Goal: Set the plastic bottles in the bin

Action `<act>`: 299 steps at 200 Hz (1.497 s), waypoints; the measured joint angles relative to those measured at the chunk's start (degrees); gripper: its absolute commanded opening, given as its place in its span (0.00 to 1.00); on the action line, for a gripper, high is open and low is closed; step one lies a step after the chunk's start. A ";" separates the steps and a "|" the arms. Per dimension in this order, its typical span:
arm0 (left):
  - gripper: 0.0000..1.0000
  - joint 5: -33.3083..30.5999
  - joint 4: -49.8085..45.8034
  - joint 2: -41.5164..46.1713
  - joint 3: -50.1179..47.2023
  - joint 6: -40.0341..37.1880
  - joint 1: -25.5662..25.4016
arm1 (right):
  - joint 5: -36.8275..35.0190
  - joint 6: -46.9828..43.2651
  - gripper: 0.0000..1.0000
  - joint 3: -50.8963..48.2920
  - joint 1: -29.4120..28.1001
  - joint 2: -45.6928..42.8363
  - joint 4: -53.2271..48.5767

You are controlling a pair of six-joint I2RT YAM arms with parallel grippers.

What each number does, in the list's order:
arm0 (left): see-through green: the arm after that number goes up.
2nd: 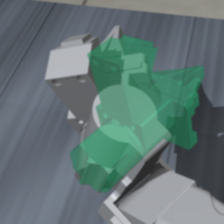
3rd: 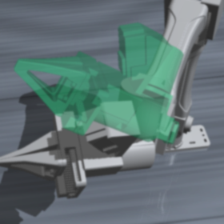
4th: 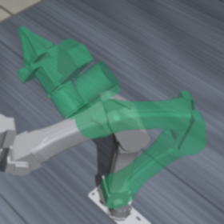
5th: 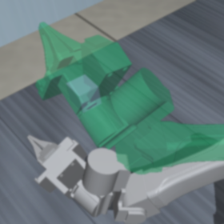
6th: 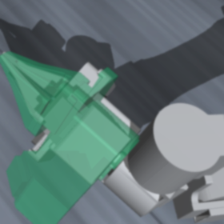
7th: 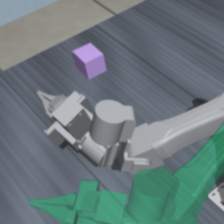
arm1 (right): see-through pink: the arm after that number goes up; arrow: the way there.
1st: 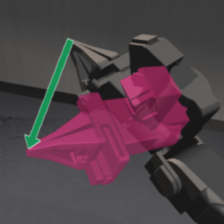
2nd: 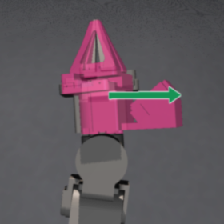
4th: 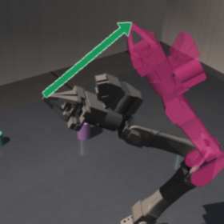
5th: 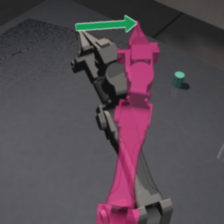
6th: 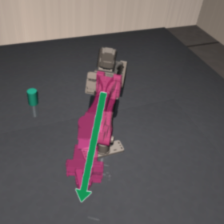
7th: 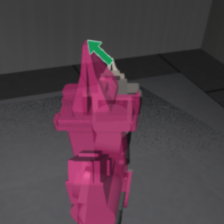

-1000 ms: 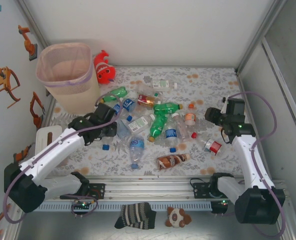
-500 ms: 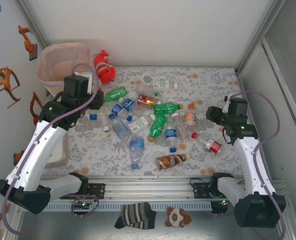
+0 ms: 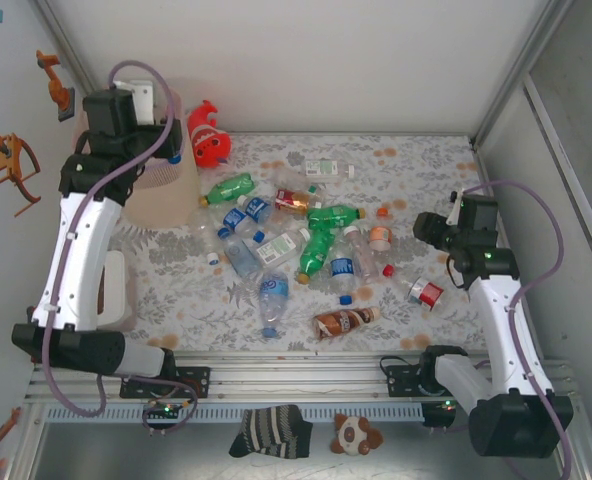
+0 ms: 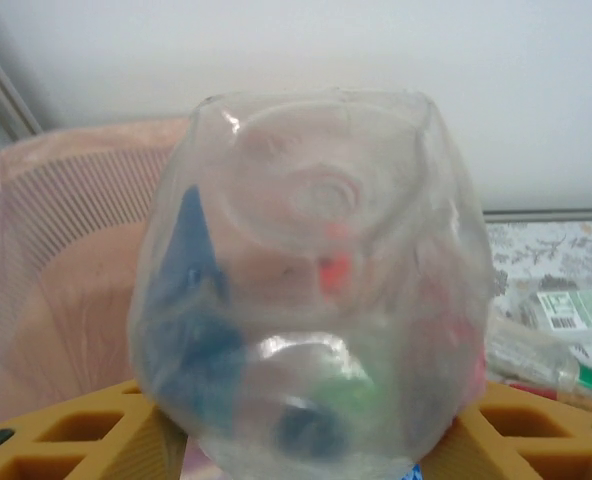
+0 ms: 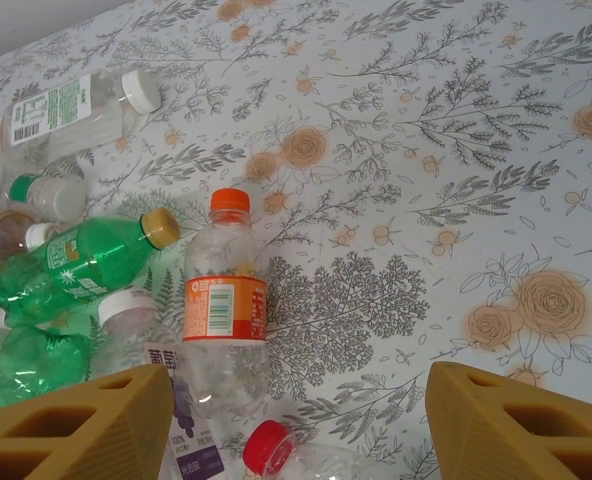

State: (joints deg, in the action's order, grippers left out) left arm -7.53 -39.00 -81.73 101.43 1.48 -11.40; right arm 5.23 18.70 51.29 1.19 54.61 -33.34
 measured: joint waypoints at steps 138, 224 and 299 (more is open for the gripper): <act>0.43 5.03 3.96 -13.33 16.06 -2.12 9.73 | -0.17 0.44 0.67 2.16 0.00 -1.22 -0.79; 0.34 10.88 -12.48 -35.04 33.00 -2.14 11.87 | -0.20 0.87 0.67 2.12 0.00 -1.25 -0.79; 0.32 11.47 -26.05 -45.09 41.97 -2.32 12.98 | -0.39 0.96 0.66 1.18 0.00 -1.46 -0.79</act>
State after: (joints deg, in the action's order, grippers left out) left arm 3.95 -65.06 -126.82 143.39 -0.84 1.58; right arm 4.84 19.66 52.47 1.19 53.15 -34.13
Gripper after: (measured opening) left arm 0.397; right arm 0.665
